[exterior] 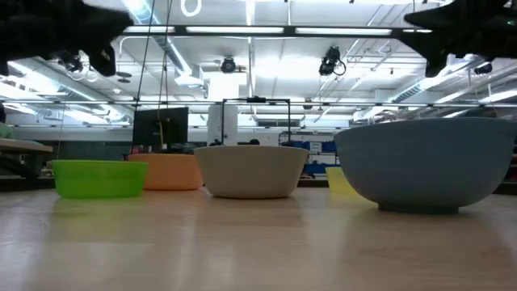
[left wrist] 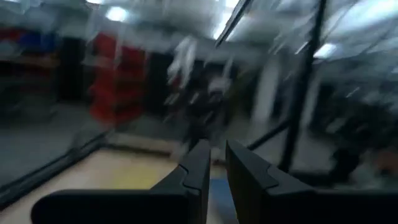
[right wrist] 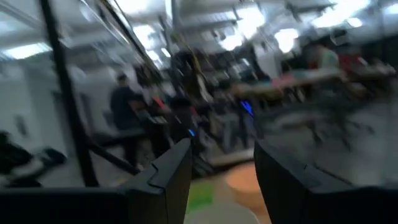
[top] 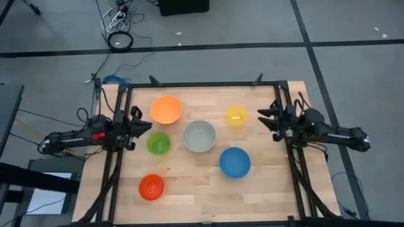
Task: Nest bowls inside each other
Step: Stack the gray bowl on top of the orange bowl
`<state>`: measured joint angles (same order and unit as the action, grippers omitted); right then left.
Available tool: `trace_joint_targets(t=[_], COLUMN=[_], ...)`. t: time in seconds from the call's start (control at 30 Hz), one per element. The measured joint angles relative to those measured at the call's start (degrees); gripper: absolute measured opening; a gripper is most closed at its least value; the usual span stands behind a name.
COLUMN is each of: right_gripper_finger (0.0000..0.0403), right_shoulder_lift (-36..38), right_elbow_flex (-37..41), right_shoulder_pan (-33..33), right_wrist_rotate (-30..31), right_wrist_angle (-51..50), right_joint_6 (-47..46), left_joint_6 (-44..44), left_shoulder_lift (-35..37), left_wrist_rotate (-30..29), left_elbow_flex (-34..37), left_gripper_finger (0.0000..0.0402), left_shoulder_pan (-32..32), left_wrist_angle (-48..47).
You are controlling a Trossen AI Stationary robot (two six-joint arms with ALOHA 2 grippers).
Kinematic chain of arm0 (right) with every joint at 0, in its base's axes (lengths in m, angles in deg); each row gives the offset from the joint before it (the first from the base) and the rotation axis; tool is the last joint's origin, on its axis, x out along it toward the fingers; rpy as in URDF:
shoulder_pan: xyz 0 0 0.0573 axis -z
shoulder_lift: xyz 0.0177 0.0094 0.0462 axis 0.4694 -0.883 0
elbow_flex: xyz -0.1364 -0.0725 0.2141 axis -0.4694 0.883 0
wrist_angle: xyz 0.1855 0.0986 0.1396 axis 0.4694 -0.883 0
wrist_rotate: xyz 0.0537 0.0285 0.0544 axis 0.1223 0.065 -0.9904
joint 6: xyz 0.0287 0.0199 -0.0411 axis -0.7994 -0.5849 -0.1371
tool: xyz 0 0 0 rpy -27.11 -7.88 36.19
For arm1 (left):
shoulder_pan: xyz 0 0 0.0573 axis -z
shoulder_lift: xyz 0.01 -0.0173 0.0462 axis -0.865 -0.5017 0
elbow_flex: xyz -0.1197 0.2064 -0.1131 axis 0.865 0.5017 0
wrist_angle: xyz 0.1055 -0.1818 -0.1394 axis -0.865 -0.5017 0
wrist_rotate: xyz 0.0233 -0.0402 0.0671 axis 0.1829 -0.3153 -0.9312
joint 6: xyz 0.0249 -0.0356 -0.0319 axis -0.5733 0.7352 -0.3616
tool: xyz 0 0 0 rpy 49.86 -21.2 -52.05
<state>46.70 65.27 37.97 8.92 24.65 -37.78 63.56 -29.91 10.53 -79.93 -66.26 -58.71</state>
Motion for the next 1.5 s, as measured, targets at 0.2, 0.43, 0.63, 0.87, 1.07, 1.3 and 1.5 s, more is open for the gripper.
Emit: trace_joint_targets(t=[0.2, 0.43, 0.63, 0.87, 1.07, 1.3, 1.5], right_gripper_finger=[0.0164, 0.0164, 0.0164, 0.0164, 0.0164, 0.0164, 0.0164], right_shoulder_lift=[-16.31, -43.35, -60.96, -69.46, -70.17, -70.21, -70.26], right_elbow_flex=[-12.00, -31.71, -43.95, -48.97, -49.41, -49.44, -49.46], right_shoulder_pan=[0.57, 6.23, 9.16, 9.27, 8.36, 6.91, 5.90], right_wrist_rotate=[3.02, 1.07, -3.61, -3.46, -3.42, -3.36, -3.48], right_wrist_angle=[-9.36, -19.04, -24.23, -24.26, -20.01, -5.60, 3.55], right_joint_6=[1.77, -1.47, -3.92, -3.52, 2.64, 1.89, 1.06], left_joint_6=[-1.00, -1.81, -1.52, 3.00, 2.91, 3.12, 4.75], left_shoulder_lift=[-12.71, -31.74, -41.79, -48.07, -49.91, -49.89, -49.79], left_wrist_rotate=[-9.85, -20.42, -20.99, -16.31, -16.23, -16.66, -16.73], left_elbow_flex=[-7.74, -17.16, -19.47, -19.52, -19.54, -19.53, -19.54], left_gripper_finger=[0.0060, 0.0060, 0.0060, 0.0060, 0.0060, 0.0060, 0.0060], left_shoulder_pan=[0.00, 0.00, 0.00, 0.07, 0.07, -0.02, 0.00], left_wrist_angle=[-8.71, -9.50, -0.98, 10.13, 12.69, 12.84, 13.28])
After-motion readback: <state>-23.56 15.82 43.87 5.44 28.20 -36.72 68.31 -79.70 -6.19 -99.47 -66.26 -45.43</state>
